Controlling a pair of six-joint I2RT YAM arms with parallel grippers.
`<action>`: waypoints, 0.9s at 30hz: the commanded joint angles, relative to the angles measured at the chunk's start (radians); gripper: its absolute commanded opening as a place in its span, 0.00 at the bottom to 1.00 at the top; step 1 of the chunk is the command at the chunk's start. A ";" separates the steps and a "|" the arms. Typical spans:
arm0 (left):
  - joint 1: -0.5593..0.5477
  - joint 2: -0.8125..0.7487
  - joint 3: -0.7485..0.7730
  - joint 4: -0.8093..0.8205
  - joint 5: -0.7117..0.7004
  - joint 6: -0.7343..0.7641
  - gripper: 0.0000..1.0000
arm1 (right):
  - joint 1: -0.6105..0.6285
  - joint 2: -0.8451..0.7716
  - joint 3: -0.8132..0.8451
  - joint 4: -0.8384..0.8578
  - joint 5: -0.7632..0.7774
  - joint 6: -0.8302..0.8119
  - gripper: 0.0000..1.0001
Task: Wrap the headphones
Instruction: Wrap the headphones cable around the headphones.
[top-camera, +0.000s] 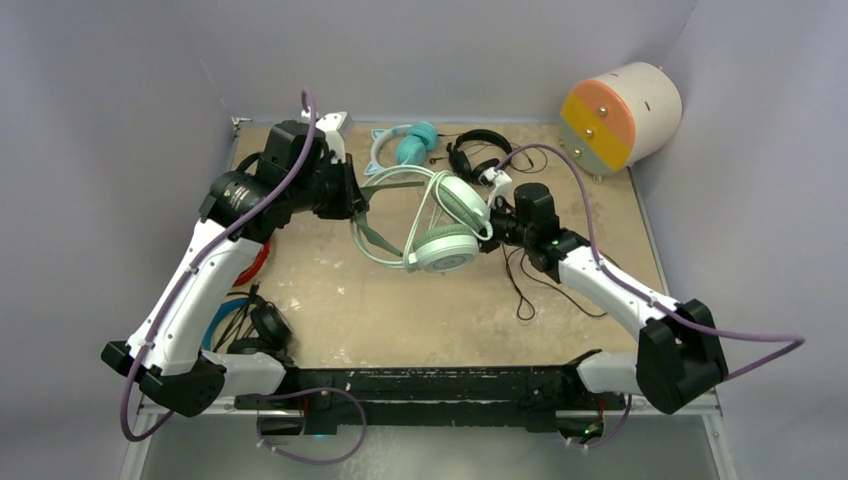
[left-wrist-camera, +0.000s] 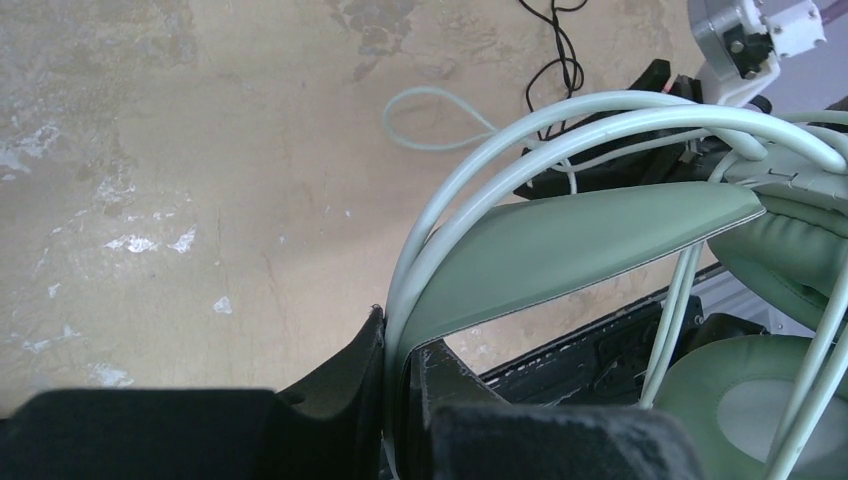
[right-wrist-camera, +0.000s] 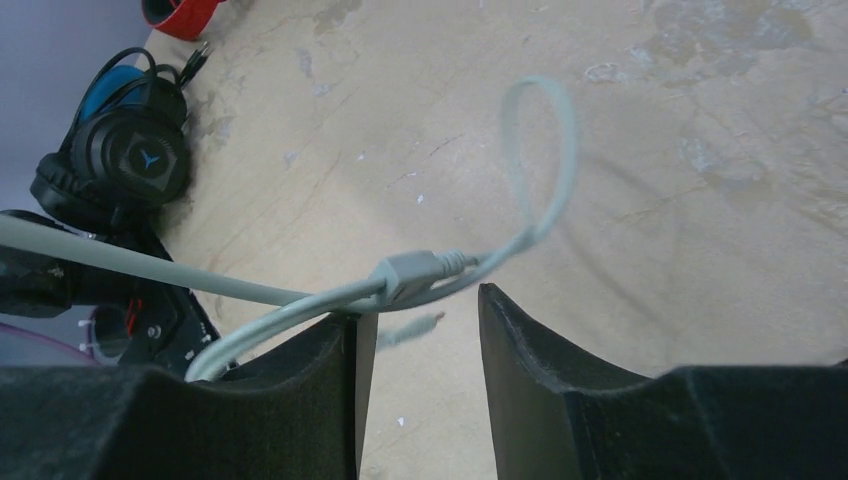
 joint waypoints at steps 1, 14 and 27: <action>0.013 -0.009 0.011 0.100 0.030 -0.044 0.00 | -0.006 -0.064 -0.018 -0.029 0.075 -0.028 0.46; 0.014 -0.025 -0.025 0.114 0.052 -0.049 0.00 | -0.006 -0.185 -0.056 -0.064 -0.001 -0.033 0.50; 0.014 -0.028 -0.037 0.129 0.072 -0.056 0.00 | -0.006 -0.232 -0.038 -0.093 -0.016 -0.056 0.64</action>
